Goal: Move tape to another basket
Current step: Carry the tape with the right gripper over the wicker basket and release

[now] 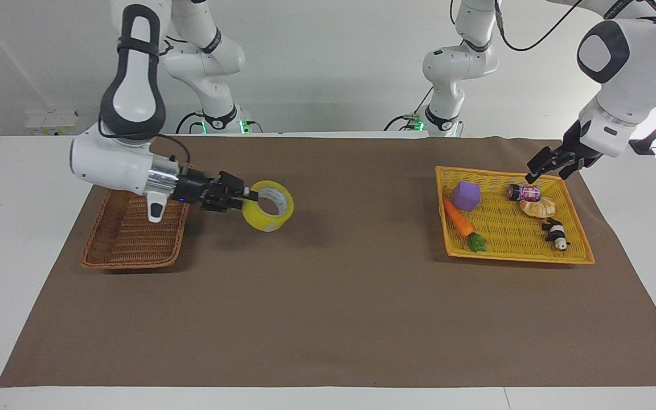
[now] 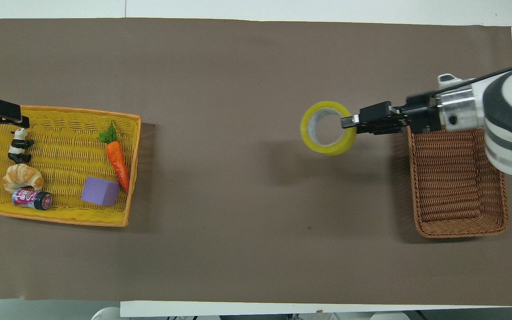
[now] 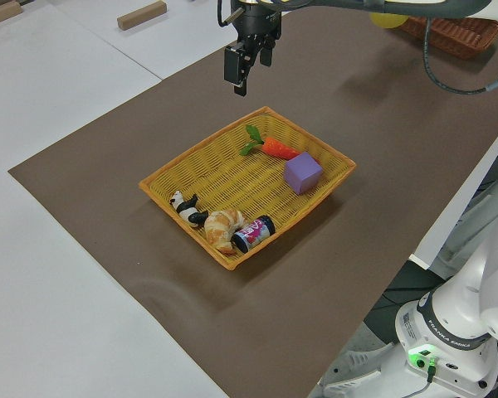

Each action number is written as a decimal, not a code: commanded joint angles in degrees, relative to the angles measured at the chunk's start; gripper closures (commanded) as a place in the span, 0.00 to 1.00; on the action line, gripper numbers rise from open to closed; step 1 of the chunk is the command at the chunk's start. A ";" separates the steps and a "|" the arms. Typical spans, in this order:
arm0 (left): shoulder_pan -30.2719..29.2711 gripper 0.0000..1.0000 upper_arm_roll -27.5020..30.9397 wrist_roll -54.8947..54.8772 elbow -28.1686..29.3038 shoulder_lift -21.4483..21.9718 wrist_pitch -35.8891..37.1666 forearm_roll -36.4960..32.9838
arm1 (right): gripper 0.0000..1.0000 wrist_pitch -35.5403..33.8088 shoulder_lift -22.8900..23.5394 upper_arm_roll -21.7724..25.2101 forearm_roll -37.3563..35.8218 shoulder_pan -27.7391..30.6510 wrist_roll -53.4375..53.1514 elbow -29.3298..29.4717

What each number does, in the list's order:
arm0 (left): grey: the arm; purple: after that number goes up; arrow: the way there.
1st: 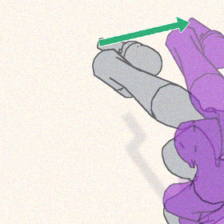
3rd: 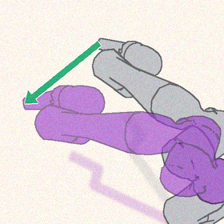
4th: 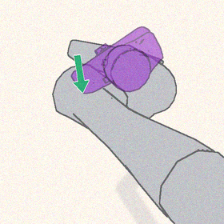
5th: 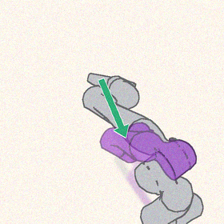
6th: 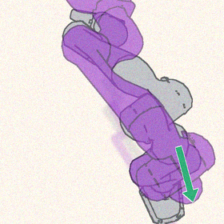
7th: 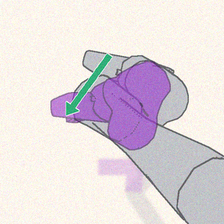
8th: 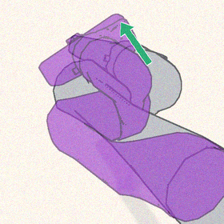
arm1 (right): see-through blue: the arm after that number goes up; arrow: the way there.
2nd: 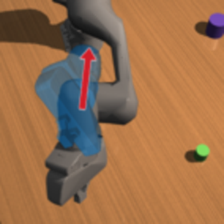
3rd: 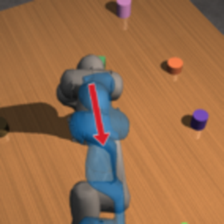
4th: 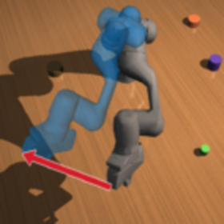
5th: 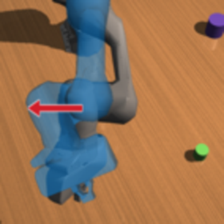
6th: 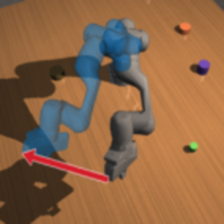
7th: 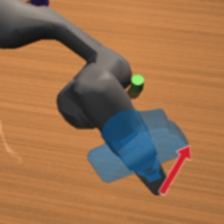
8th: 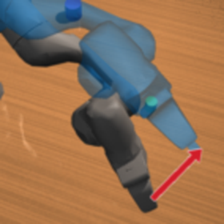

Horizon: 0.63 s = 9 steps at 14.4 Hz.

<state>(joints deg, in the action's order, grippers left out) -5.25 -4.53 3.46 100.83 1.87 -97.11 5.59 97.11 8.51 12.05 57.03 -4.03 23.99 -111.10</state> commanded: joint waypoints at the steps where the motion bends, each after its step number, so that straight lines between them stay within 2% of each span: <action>1: -0.20 0.00 -0.83 0.06 0.24 0.85 -0.26 -0.76 | 1.00 -5.51 -0.16 -0.80 -6.46 9.01 0.97 3.24; 3: -2.39 0.00 -0.83 -0.03 0.24 0.85 0.25 -0.76 | 1.00 -8.07 0.63 -0.80 -13.49 14.64 1.85 5.36; 5: -2.75 0.00 -0.57 -0.30 -0.02 1.11 0.96 -0.93 | 1.00 -8.69 0.55 -0.80 -17.20 18.87 6.58 4.76; 6: -2.66 0.00 -0.56 -0.56 -1.07 1.03 3.75 -3.46 | 1.00 -8.95 0.55 -0.80 -18.69 21.15 7.73 4.49; 7: -1.97 0.00 -0.82 -0.56 -4.99 0.24 7.69 -6.70 | 1.00 -9.22 0.29 -0.80 -19.67 23.09 9.05 3.62; 9: -1.79 0.00 -0.91 -0.74 -11.42 -2.47 15.43 -8.40 | 1.00 -8.61 0.11 -0.71 -21.16 24.16 11.51 1.78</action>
<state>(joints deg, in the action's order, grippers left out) -7.20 -5.01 3.26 96.62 2.08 -88.88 -0.42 88.65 8.98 12.10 37.34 19.02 33.38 -107.93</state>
